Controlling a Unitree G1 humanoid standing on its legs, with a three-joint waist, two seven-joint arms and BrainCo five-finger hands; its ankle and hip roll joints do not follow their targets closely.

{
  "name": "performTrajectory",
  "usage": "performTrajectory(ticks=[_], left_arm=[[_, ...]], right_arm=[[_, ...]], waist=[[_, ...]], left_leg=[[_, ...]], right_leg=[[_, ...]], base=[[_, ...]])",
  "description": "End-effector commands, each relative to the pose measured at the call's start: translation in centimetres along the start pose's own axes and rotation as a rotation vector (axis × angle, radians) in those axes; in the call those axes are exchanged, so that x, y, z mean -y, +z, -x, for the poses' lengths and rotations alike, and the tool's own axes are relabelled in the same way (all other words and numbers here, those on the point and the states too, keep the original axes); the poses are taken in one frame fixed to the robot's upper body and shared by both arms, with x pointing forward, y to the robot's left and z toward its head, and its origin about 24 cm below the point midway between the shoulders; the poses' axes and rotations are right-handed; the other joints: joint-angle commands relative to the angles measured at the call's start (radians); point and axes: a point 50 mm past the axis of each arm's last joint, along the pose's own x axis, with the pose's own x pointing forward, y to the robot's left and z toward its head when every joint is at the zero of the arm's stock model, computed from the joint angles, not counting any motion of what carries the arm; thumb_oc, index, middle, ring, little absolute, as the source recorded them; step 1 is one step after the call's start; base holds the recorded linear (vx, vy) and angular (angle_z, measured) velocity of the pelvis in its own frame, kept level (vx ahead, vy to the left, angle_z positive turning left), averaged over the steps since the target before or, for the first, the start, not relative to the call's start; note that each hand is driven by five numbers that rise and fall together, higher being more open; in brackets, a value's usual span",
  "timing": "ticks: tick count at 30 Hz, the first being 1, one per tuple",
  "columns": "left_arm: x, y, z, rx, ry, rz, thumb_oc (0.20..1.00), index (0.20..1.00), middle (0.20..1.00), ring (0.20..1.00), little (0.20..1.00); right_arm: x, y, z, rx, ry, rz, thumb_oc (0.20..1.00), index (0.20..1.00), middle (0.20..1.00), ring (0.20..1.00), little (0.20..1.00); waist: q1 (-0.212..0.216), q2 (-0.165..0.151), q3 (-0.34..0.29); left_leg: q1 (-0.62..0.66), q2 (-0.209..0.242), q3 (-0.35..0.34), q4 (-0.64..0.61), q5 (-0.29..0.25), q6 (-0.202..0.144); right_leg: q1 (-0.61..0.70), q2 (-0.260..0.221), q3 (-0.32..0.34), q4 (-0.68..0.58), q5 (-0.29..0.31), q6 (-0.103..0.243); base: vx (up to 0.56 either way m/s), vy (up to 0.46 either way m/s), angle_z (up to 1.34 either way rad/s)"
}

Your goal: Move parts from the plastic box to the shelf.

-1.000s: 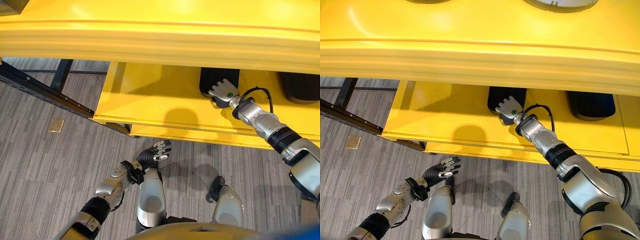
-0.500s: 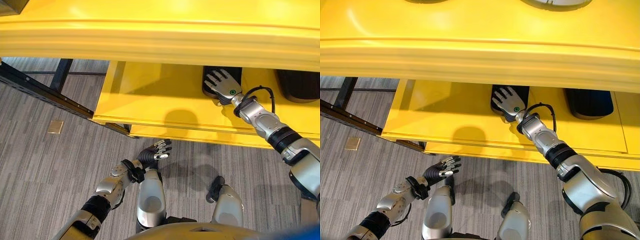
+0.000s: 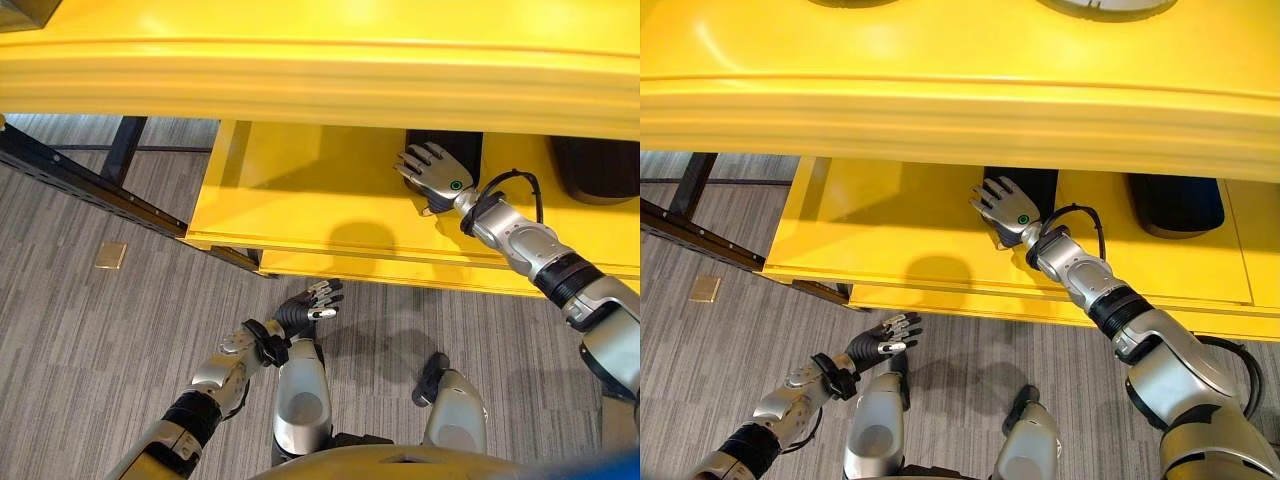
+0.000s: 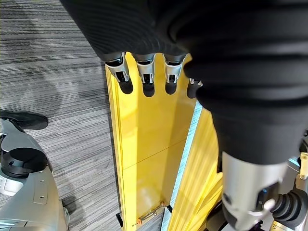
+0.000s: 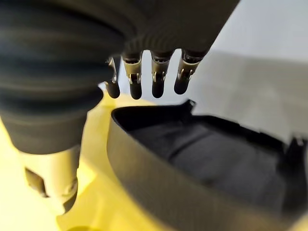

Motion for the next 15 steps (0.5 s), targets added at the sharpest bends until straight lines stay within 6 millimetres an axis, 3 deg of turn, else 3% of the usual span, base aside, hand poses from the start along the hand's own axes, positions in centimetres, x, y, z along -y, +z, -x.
performTrajectory(ticks=[1, 5, 10, 14, 15], left_arm=[[1.5, 0.4, -0.7, 0.026, -0.087, -0.013, 1.000, 1.000, 1.000, 1.000, 1.000], [1.6, 0.5, -0.8, 0.038, -0.076, -0.006, 1.000, 1.000, 1.000, 1.000, 1.000], [1.6, 0.1, -0.7, 0.056, -0.050, 0.011, 1.000, 1.000, 1.000, 1.000, 1.000], [1.7, -0.4, -0.4, 0.074, -0.017, 0.041, 1.000, 1.000, 1.000, 1.000, 1.000], [1.8, -0.5, -0.3, 0.075, -0.014, 0.045, 1.000, 1.000, 1.000, 1.000, 1.000]], right_arm=[[3.0, -0.7, -1.3, -0.064, -0.101, -0.150, 1.000, 1.000, 1.000, 1.000, 1.000], [4.0, 1.4, -1.7, 0.042, -0.147, -0.215, 1.000, 1.000, 1.000, 1.000, 1.000], [6.6, 4.8, -0.8, 0.233, -0.289, -0.297, 1.000, 1.000, 1.000, 1.000, 1.000], [11.3, 8.2, 2.7, 0.513, -0.385, -0.559, 1.000, 1.000, 1.000, 1.000, 1.000], [11.8, 8.5, 3.4, 0.548, -0.394, -0.592, 1.000, 1.000, 1.000, 1.000, 1.000]], waist=[[0.013, -0.012, -0.012], [0.006, -0.012, -0.013], [-0.012, -0.015, -0.019], [-0.045, -0.024, -0.039], [-0.049, -0.024, -0.042]], left_leg=[[0.039, 0.035, 0.043, 0.051, -0.037, 0.034], [0.044, 0.035, 0.045, 0.047, -0.035, 0.033], [0.060, 0.027, 0.045, 0.021, -0.027, 0.034], [0.093, 0.036, 0.056, -0.026, -0.008, 0.017], [0.101, 0.038, 0.061, -0.035, -0.006, 0.015]], right_leg=[[0.002, -0.027, 0.004, 0.044, 0.002, 0.044], [0.004, -0.023, 0.006, 0.041, 0.001, 0.044], [0.020, -0.005, 0.016, 0.015, 0.003, 0.044], [0.053, 0.020, 0.032, -0.054, 0.019, 0.046], [0.060, 0.023, 0.032, -0.063, 0.021, 0.046]], base=[[0.00, 0.000, 0.00], [0.00, 0.000, 0.00], [0.00, 0.000, 0.00], [0.04, 0.025, -0.05], [0.03, 0.016, -0.10]])
